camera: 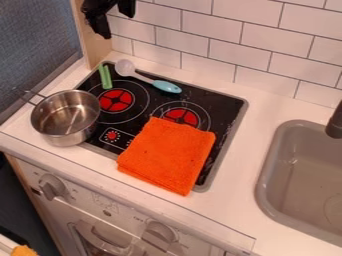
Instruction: Move the silver pot to the right burner
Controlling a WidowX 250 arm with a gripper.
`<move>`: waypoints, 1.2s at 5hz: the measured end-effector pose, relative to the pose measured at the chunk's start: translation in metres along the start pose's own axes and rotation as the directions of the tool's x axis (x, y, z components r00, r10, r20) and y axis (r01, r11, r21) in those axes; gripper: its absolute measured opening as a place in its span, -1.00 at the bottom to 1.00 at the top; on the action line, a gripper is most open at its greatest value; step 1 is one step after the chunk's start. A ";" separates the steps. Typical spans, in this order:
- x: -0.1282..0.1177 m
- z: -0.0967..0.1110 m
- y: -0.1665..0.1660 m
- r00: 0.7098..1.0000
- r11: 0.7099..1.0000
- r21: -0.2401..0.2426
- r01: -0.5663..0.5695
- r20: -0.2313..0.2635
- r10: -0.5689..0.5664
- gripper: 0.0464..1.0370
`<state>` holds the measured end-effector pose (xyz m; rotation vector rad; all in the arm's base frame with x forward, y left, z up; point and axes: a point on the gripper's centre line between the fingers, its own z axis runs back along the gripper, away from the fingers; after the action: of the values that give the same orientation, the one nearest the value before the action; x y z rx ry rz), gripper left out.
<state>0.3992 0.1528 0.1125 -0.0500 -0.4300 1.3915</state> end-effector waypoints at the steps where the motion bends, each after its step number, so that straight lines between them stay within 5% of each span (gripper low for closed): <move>1: -0.007 -0.014 0.009 1.000 0.999 0.044 0.005 -0.024 -0.004 0.93; 2: -0.017 -0.018 0.032 0.999 0.992 0.125 0.026 -0.047 -0.020 0.93; 3: -0.017 0.001 0.049 0.995 0.986 0.140 0.095 -0.024 -0.093 0.92; 6: -0.042 -0.023 0.104 0.975 0.931 0.292 0.221 -0.100 -0.200 0.92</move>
<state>0.3039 0.1372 0.0503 0.1931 -0.1555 1.2253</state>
